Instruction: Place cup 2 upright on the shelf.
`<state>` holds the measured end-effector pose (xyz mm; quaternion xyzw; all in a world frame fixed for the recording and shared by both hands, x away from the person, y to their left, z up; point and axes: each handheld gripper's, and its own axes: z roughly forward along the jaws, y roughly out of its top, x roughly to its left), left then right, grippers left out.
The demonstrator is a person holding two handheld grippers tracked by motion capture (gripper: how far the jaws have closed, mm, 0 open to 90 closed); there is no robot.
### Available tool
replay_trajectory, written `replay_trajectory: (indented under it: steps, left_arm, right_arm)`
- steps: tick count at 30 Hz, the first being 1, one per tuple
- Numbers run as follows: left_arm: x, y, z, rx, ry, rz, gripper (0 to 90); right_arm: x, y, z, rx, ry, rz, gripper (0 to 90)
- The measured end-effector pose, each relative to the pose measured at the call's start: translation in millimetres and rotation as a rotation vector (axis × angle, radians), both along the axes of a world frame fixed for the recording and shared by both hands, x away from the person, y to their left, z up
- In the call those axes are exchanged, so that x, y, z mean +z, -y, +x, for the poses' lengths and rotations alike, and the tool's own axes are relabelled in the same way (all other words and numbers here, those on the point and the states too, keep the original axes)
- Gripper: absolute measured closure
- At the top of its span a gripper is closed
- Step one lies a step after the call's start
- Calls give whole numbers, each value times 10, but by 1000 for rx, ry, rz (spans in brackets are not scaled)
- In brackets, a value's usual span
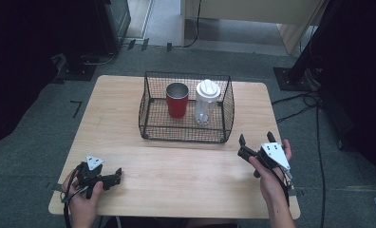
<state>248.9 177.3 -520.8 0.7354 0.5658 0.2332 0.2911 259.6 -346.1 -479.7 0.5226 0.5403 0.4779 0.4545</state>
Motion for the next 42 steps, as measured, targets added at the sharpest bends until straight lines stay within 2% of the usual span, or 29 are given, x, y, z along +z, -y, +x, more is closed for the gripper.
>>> replay_trajectory:
  steps: [22,29,33,37,42]
  left_arm:
    - [0,3,-1,-3,-1,-1,1]
    - [0,3,-1,-5,-1,-1,1]
    - [0,3,-2,-6,-1,-1,1]
    - [0,3,-2,-5,-1,-1,1]
    - [0,3,-2,-5,-1,-1,1]
  right_arm:
    - [-372,357,-282,-50,-89,3,16]
    - [-418,478,-382,-58,-118,-6,15]
    - [-415,543,-424,-52,-165,-25,15]
    - [-414,587,-464,-33,-188,-8,15]
    - [-414,662,-509,-21,-266,4,27]
